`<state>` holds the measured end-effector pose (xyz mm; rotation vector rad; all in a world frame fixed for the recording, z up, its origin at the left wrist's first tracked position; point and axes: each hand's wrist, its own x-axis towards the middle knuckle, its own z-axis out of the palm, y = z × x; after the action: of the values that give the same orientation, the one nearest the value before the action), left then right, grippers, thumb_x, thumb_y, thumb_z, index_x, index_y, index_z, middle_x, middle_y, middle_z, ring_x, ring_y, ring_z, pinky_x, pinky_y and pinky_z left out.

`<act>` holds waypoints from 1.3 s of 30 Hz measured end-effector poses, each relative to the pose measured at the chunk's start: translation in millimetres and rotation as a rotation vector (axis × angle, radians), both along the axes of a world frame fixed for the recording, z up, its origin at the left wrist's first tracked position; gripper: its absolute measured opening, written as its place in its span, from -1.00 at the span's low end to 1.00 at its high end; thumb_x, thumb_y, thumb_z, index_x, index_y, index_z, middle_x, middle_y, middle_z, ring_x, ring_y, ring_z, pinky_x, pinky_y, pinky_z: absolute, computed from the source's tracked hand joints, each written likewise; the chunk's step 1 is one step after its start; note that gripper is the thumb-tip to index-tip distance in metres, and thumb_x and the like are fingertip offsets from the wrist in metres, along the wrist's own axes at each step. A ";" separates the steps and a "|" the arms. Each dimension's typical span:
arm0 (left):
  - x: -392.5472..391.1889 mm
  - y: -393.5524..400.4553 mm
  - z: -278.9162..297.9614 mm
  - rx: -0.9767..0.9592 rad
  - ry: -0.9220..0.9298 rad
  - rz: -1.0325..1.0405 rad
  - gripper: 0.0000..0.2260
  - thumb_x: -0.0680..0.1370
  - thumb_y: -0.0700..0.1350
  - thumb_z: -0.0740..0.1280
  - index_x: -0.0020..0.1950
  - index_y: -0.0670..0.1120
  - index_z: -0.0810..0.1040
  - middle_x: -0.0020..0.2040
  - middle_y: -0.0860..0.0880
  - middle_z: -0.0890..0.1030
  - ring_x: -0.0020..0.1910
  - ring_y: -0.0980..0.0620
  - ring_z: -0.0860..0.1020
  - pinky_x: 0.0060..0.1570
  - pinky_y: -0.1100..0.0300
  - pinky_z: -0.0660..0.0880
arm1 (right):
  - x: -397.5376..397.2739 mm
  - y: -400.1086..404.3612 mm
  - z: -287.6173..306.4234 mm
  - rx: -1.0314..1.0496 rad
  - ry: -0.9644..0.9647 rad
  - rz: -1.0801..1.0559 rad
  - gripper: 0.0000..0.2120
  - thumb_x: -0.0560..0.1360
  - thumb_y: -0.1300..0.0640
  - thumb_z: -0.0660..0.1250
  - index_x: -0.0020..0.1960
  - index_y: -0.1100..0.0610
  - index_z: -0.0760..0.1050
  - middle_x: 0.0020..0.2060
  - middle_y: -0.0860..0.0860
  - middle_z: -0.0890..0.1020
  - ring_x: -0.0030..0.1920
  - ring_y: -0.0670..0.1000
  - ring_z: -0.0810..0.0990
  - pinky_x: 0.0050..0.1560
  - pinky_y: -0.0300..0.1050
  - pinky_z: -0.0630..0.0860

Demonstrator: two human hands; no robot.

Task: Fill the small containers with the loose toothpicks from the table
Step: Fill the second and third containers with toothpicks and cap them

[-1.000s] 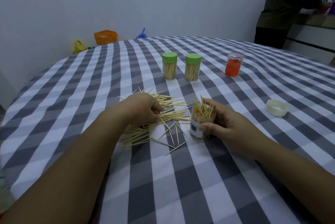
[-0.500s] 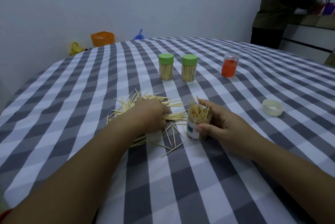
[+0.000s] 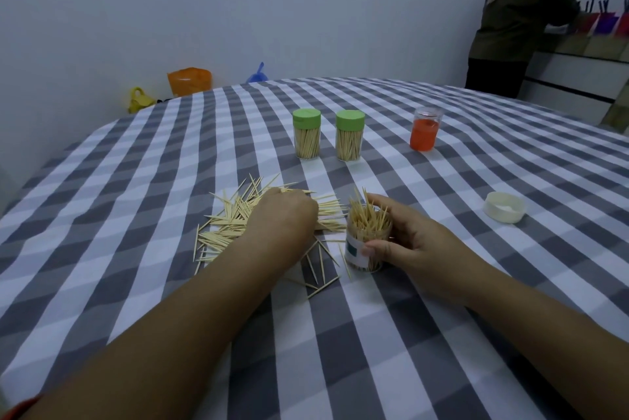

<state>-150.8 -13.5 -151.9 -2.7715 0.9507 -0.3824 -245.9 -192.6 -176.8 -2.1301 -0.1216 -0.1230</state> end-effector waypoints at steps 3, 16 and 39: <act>3.8 5.5 7.0 -0.291 0.131 0.058 -0.84 0.54 -0.25 0.23 0.01 -0.05 0.54 -0.07 -0.07 0.56 -0.06 -0.11 0.53 -0.15 0.16 0.35 | -0.4 0.3 0.6 0.002 0.006 0.000 -0.32 0.40 -0.11 0.40 0.45 -0.20 0.22 0.20 -0.20 0.56 0.22 -0.17 0.53 0.29 0.01 0.45; 7.8 8.6 14.1 -1.711 1.060 0.013 -0.87 0.62 -0.23 0.18 0.00 -0.13 0.53 -0.13 -0.06 0.67 -0.07 0.01 0.64 0.15 0.11 0.51 | -3.3 2.8 5.4 -0.013 0.035 -0.017 -0.34 0.45 0.00 0.39 0.46 -0.21 0.18 0.28 -0.16 0.51 0.24 -0.17 0.50 0.30 -0.06 0.45; -33.2 -17.4 12.7 -1.699 1.040 -0.129 -0.86 0.61 -0.13 0.19 0.05 -0.01 0.54 -0.01 0.06 0.69 0.19 0.08 0.55 0.24 0.12 0.35 | -4.1 3.4 6.4 0.008 0.017 0.006 -0.37 0.46 0.02 0.39 0.46 -0.17 0.20 0.22 -0.17 0.54 0.21 -0.16 0.52 0.28 -0.03 0.47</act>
<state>-184.1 -30.9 -139.2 -4.6356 1.3106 0.7955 -250.0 -189.2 -170.3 -2.1226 -0.1180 -0.1018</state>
